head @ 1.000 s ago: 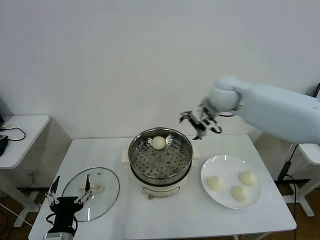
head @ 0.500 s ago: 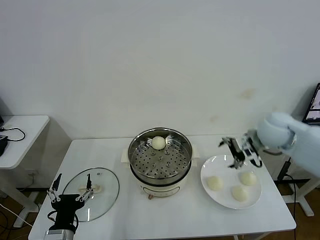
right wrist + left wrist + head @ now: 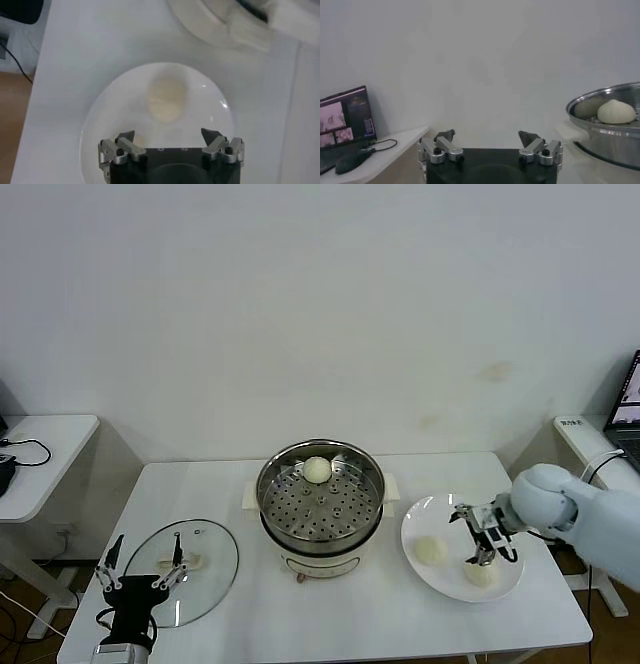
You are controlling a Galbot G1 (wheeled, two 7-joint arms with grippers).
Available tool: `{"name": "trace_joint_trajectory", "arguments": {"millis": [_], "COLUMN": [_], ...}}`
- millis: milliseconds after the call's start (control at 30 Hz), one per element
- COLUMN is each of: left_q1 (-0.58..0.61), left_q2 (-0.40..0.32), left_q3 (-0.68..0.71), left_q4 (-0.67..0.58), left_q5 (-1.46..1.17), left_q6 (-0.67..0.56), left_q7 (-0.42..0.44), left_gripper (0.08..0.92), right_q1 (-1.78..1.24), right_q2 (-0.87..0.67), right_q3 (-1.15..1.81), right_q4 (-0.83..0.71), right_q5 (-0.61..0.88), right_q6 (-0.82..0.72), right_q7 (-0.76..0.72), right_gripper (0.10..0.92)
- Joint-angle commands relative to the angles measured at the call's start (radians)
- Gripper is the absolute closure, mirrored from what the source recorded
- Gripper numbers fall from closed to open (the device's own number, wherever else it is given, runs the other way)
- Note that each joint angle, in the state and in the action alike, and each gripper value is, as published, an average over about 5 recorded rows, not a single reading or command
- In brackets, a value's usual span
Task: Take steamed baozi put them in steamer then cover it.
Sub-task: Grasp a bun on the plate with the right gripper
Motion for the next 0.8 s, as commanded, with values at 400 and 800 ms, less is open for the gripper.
{"name": "trace_joint_trajectory", "arguments": {"millis": [400, 800], "left_q1": [-0.004, -0.009], "left_q2": [-0.004, -0.006], "left_q3": [-0.016, -0.014], "left_q4": [0.005, 0.007], "left_q5": [0.000, -0.001], "left_q6": [0.004, 0.006], "left_q7": [0.002, 0.003], "left_gripper": [0.177, 0.177], "right_q1": [-0.082, -0.083], "right_q2": [0.227, 0.242], "right_q3": [0.034, 0.028], "right_q4": [-0.209, -0.222], "right_q5": [-0.029, -0.028], "right_q6": [-0.012, -0.045], "right_q7": [0.010, -0.001], "right_gripper": [0.203, 0.279]}}
